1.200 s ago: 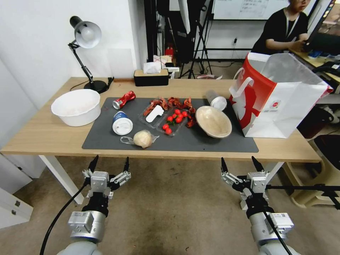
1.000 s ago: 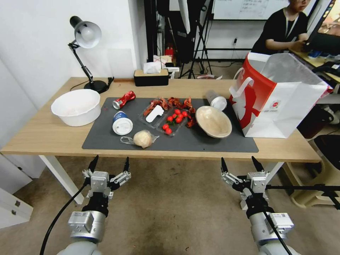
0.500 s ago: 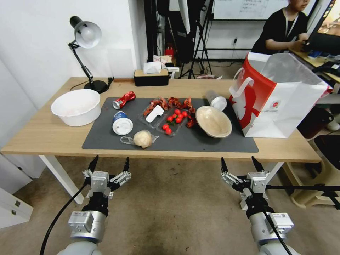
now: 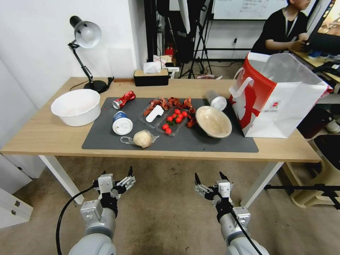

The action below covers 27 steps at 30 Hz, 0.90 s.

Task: Pick up the trash from the table and place it into the takeout bag.

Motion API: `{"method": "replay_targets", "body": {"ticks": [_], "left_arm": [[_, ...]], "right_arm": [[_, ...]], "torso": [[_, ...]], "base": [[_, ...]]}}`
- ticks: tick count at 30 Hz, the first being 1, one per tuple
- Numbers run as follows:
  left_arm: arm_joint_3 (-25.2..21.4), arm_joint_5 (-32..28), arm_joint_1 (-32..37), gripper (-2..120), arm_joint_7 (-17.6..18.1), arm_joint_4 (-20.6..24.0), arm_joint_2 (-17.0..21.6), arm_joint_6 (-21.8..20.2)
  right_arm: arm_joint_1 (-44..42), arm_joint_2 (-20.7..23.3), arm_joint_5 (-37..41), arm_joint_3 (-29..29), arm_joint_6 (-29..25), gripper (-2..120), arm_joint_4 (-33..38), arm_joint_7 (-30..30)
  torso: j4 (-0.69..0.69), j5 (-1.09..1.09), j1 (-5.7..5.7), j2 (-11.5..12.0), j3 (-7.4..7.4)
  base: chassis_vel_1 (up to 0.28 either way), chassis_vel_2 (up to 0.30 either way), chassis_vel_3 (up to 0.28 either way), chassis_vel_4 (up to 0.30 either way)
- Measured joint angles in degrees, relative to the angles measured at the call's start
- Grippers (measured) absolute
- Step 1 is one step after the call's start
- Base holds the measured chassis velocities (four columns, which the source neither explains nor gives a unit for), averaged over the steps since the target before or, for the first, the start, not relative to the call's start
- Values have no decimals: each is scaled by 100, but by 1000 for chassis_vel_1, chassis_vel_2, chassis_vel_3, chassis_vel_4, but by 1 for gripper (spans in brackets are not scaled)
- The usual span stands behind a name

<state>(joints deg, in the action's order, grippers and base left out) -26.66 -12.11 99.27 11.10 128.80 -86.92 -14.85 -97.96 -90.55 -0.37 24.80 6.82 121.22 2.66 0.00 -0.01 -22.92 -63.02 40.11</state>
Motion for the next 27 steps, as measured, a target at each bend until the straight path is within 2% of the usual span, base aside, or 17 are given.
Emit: {"method": "replay_targets", "body": {"ticks": [8, 27], "left_arm": [[-10, 6, 9, 100, -32, 41, 34, 186], [-20, 13, 0, 100, -121, 42, 58, 287]], "right_arm": [[-37, -16, 8, 29, -56, 100, 155, -33], [-61, -34, -1, 41, -59, 100, 158, -41]], "torso": [[0, 1, 0, 0, -1], [0, 1, 0, -1, -1]], "base": [[0, 0, 0, 0], [0, 0, 0, 0]]}}
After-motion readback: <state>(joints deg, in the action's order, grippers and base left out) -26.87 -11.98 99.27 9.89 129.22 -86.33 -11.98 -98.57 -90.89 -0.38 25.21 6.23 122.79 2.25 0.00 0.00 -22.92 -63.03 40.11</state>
